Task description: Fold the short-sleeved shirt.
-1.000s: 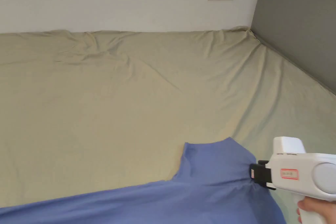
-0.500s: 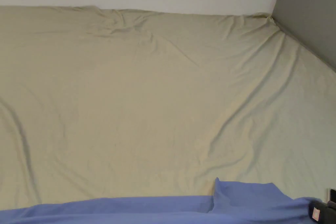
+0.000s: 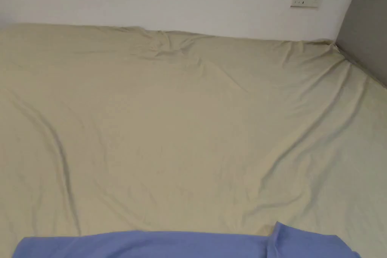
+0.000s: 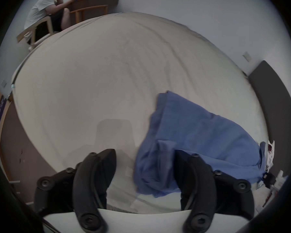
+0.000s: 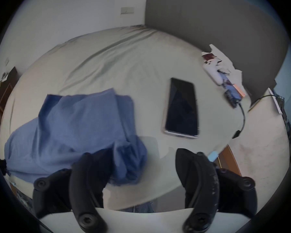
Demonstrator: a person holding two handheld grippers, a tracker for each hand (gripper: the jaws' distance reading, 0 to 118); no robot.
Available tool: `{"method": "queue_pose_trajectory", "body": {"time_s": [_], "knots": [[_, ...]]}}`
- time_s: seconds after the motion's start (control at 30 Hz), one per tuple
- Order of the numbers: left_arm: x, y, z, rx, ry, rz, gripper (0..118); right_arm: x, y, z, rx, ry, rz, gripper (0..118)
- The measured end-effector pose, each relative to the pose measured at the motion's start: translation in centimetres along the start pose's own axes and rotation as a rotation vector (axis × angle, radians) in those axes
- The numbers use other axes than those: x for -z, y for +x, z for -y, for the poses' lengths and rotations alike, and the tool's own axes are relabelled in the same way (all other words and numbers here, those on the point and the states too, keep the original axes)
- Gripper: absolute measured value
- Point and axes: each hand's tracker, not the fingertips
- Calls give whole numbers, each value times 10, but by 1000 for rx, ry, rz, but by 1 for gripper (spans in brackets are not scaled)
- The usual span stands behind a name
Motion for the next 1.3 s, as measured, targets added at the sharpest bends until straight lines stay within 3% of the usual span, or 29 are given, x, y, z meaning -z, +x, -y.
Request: {"method": "queue_pose_trajectory", "body": {"time_s": [0.07, 0.13, 0.17, 0.2, 0.23, 0.27, 0.4, 0.5, 0.53, 0.57, 0.6, 0.63, 0.67, 0.7, 0.8, 0.9, 1.0, 1.07, 1.13, 1.17, 1.23, 1.27, 1.3], "knots": [[-20, -8, -1, -41, 32, 96, 61, -31, 18, -1, 155, 83, -112, 76], [-43, -15, -2, -78, 88, 179, 56, -58, 25, -3, 227, 143, -240, 74], [-54, -17, -1, -82, 133, 209, 34, -65, 29, -3, 240, 170, -312, 62], [-62, -18, -1, -80, 171, 222, 5, -71, 27, -4, 239, 205, -360, 35], [-68, -20, -1, -80, 198, 214, 2, -76, 23, -5, 237, 237, -373, 10], [-73, -23, -2, -80, 200, 236, 1, -80, 15, -6, 233, 259, -360, 2], [-70, -34, -4, -106, 182, 364, 0, -88, -16, -3, 103, 248, -419, 0], [-54, -37, -13, -102, 179, 349, 0, -89, -40, 2, 44, 206, -491, 0], [-44, -38, -18, -89, 177, 337, 3, -88, -44, 3, 50, 197, -498, 0], [-34, -40, -24, -94, 176, 337, 14, -87, -50, 3, 51, 188, -506, 0], [-22, -44, -32, -98, 165, 322, 51, -86, -54, 3, 48, 178, -515, 0], [-11, -48, -39, -109, 135, 302, 81, -85, -56, 3, 44, 174, -514, 0], [4, -51, -45, -131, 91, 292, 102, -85, -59, 3, 37, 170, -510, 0], [13, -53, -48, -144, 58, 327, 111, -86, -62, 1, 31, 166, -499, 0], [43, -70, -55, -207, -16, 487, 104, -89, -66, -1, 26, 157, -474, 0], [68, -76, -54, -246, -86, 550, 104, -92, -69, -5, 35, 147, -460, 0], [62, -74, -54, -258, -31, 714, 101, -98, -76, -10, 41, 144, -461, 0], [85, -80, -54, -298, -155, 791, 99, -100, -82, -13, 38, 144, -475, 0], [97, -78, -48, -281, -216, 840, 99, -103, -88, -15, 23, 148, -489, 0], [95, -77, -48, -253, -127, 877, 99, -104, -92, -16, 14, 149, -495, 1], [67, -36, -41, -249, -131, 842, 99, -106, -100, -17, -13, 146, -510, 1], [65, -33, -42, -250, -127, 841, 96, -107, -104, -17, -23, 143, -517, 1], [63, -29, -42, -249, -130, 806, 80, -107, -108, -17, -36, 140, -530, 1]]}}
